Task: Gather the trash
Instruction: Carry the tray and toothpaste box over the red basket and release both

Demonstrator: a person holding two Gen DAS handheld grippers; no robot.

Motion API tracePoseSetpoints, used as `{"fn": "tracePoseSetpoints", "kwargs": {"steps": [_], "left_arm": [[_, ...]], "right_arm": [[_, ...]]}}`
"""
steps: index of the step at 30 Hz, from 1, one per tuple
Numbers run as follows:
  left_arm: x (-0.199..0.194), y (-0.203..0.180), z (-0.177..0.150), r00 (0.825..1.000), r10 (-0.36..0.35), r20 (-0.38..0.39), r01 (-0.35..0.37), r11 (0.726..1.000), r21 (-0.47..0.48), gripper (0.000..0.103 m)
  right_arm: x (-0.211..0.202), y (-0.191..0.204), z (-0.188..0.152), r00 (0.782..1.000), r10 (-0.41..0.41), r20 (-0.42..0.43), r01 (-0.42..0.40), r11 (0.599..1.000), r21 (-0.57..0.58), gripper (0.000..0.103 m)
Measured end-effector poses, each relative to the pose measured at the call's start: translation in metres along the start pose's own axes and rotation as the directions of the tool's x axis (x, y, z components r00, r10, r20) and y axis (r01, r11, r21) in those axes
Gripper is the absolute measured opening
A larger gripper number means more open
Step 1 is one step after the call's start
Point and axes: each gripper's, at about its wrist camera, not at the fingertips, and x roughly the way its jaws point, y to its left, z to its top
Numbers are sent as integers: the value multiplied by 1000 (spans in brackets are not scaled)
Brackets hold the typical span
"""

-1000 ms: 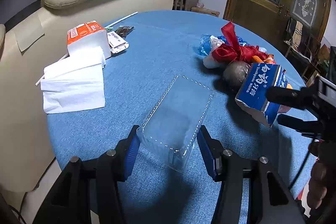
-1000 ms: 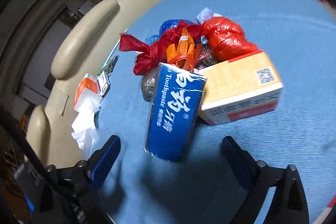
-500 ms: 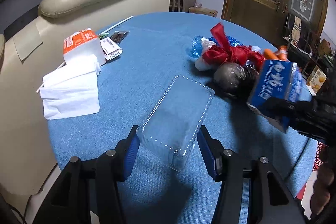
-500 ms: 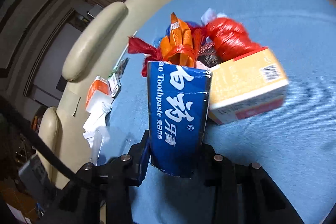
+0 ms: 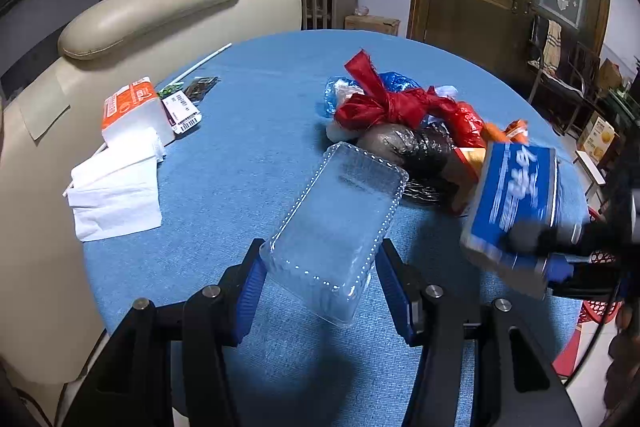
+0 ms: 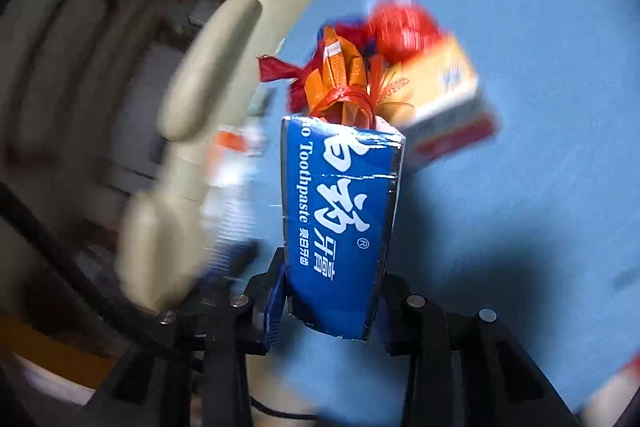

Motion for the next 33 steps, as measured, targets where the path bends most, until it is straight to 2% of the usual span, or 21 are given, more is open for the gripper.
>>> {"fn": "tracePoseSetpoints", "kwargs": {"steps": [2, 3, 4, 5, 7, 8, 9, 10, 14, 17, 18, 20, 22, 24, 28, 33], "left_arm": [[-2, 7, 0, 1000, 16, 2, -16, 1000, -13, 57], [-4, 11, 0, 1000, 27, 3, -27, 999, -21, 57], [-4, 14, 0, 999, 35, 3, -35, 999, -27, 57], [-5, 20, -1, 999, 45, 1, -45, 998, -37, 57], [-3, 26, -2, 998, 56, -6, -56, 997, -52, 57], [-1, 29, -3, 998, 61, -12, -61, 996, -60, 57], [0, 30, -3, 998, 62, -13, -62, 996, -62, 57], [0, 30, -4, 998, 62, -14, -62, 996, -64, 57], [0, 28, -4, 998, 66, -8, -67, 997, -50, 57], [1, 27, -2, 998, 56, -8, -56, 997, -55, 57], [1, 26, -2, 999, 54, -6, -55, 997, -53, 57], [0, 21, 0, 999, 44, -2, -44, 998, -48, 57], [-4, 15, 1, 1000, 30, 8, -29, 999, -43, 57], [-10, 6, 4, 1000, 13, 20, -12, 1000, -28, 57], [-23, -21, 8, 998, -47, 47, 46, 999, 21, 57], [-29, -64, 15, 988, -142, 59, 136, 986, 92, 57]], "right_arm": [[2, -14, 9, 993, 119, -1, -118, 985, 126, 40], [6, -23, 12, 978, 207, -8, -201, 956, 215, 40], [10, -28, 13, 960, 280, -10, -266, 924, 275, 40], [17, -29, 11, 922, 386, -16, -359, 871, 334, 40], [23, -20, 9, 905, 423, -41, -391, 867, 308, 40], [35, -17, 5, 878, 472, -81, -422, 843, 334, 40], [40, -17, 3, 865, 493, -93, -434, 828, 356, 40], [46, -14, -1, 860, 497, -112, -433, 829, 354, 40], [49, -4, -3, 887, 435, -154, -382, 879, 286, 40], [36, 14, -5, 933, 324, -155, -304, 943, 137, 40], [27, 19, -5, 954, 265, -138, -257, 964, 73, 40], [10, 29, -7, 982, 165, -95, -168, 985, -29, 40], [-4, 25, -10, 995, 88, -45, -91, 992, -83, 40], [-22, 20, -14, 1000, 4, 15, -2, 992, -123, 40], [-54, 3, -17, 991, -81, 106, 93, 989, -112, 40], [-97, -18, -22, 953, -197, 229, 220, 972, -78, 40]]}}
